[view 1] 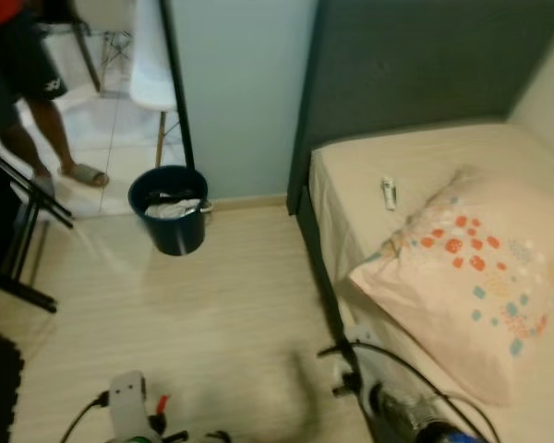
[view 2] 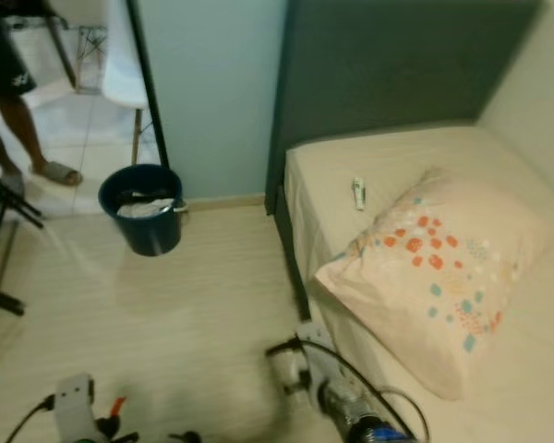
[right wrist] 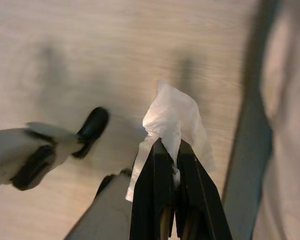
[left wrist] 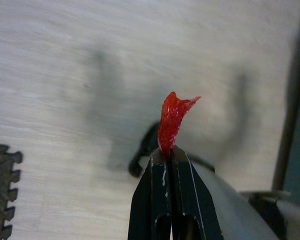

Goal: Clean up the room

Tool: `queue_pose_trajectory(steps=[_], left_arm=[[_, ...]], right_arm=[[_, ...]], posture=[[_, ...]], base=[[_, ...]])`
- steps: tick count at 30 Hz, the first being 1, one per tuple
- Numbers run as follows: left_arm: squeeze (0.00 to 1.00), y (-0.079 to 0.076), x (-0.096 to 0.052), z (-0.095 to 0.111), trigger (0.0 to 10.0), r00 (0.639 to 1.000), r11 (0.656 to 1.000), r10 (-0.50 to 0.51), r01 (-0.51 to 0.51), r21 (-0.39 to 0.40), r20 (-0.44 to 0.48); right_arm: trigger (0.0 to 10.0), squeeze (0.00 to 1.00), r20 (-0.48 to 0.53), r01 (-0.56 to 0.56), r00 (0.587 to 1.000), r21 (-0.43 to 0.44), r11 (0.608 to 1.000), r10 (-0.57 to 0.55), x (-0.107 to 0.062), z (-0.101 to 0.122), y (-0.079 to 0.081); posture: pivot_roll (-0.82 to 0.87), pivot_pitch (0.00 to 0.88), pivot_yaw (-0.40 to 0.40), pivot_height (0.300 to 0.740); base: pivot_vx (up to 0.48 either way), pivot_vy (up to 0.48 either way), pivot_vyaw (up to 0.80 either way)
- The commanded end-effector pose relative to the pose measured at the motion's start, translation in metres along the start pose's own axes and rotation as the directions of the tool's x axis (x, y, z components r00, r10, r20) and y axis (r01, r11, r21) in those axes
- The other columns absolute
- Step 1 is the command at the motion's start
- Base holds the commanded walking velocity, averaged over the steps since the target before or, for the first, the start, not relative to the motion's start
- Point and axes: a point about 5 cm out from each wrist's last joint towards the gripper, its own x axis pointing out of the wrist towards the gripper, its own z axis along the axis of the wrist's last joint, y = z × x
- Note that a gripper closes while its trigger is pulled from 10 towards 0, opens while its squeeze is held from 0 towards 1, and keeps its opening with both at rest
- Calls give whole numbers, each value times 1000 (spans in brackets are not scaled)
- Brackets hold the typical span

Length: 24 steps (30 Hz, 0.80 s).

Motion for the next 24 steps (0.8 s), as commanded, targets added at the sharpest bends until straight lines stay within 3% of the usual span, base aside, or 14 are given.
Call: queue_pose_trajectory(steps=[1,15,24], left_arm=[[0,1,-3,-12,10000,999,1000,5,-5,0,-36],[0,1,-2,-10,10000,999,1000,17,-17,16,-31],[0,1,-2,-6,10000,1000,999,9,-9,49,-5]], right_arm=[[10000,0,-34,0,999,11,1000,1,-2,-10,-1],[10000,0,-28,-4,1000,21,1000,5,-1,-9,0],[10000,0,-10,12,1000,78,997,-11,-1,-7,-2]], posture=[[-12,0,-9,740],[-11,0,-6,740],[-8,0,-11,740]], base=[[0,0,781],[0,0,781],[53,0,694]])
